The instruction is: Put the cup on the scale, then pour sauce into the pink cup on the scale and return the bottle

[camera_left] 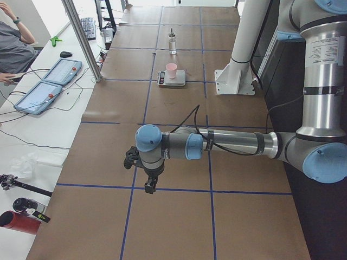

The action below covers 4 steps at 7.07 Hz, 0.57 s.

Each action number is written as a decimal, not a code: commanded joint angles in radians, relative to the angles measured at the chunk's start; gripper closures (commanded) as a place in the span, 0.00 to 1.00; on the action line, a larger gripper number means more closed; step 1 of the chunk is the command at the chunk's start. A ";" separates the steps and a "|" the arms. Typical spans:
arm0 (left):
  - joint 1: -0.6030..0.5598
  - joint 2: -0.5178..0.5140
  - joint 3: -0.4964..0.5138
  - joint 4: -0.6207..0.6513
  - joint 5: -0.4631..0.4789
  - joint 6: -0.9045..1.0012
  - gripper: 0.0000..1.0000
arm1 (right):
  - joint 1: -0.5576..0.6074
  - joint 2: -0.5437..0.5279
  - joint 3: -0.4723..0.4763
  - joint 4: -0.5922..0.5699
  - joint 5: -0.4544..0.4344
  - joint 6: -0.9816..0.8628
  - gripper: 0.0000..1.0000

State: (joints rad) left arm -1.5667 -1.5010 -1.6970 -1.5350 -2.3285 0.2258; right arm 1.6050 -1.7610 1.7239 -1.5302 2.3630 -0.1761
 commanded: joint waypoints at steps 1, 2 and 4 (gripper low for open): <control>-0.007 0.019 -0.030 0.003 0.000 0.001 0.00 | -0.035 0.002 0.000 0.002 -0.001 0.003 0.00; -0.007 0.024 -0.032 0.000 -0.002 0.001 0.00 | -0.039 0.002 0.000 0.016 -0.001 0.001 0.00; -0.007 0.025 -0.030 -0.001 -0.002 0.000 0.00 | -0.068 0.000 -0.003 0.028 -0.007 0.010 0.00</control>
State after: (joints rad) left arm -1.5734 -1.4773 -1.7272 -1.5352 -2.3299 0.2260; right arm 1.5528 -1.7604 1.7229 -1.5081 2.3589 -0.1700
